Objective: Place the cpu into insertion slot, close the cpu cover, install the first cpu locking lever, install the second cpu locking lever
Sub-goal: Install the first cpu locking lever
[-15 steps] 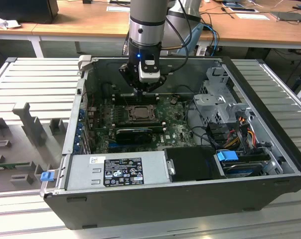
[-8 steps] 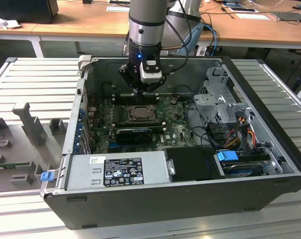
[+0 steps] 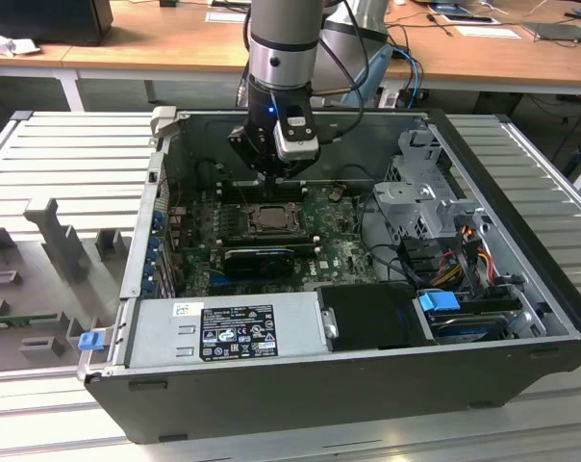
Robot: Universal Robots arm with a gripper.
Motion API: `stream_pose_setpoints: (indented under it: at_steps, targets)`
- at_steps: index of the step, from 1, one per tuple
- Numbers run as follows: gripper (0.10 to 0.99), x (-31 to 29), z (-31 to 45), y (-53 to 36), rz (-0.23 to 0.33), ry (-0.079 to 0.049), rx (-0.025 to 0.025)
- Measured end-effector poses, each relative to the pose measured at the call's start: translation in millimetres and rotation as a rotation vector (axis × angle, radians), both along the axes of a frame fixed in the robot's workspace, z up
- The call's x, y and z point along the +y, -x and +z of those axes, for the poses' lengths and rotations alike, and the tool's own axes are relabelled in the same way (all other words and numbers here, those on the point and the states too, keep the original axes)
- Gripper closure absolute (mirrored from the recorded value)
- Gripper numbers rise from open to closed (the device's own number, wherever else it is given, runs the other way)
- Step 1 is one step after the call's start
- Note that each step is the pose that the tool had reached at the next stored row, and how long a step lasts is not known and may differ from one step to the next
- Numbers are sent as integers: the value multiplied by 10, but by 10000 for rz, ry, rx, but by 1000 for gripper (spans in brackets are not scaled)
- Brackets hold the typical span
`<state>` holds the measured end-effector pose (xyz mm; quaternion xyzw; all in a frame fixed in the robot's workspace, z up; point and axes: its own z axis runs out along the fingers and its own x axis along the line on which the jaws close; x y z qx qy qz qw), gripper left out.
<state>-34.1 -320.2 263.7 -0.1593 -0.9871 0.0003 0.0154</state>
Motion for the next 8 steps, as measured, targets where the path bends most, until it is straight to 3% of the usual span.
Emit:
stream_pose_setpoints:
  at_steps: [4, 8]
  targets:
    - [980, 0, 0, 0, 951, 0, 0]
    - [980, 0, 6, 2, 1376, -10, 1]
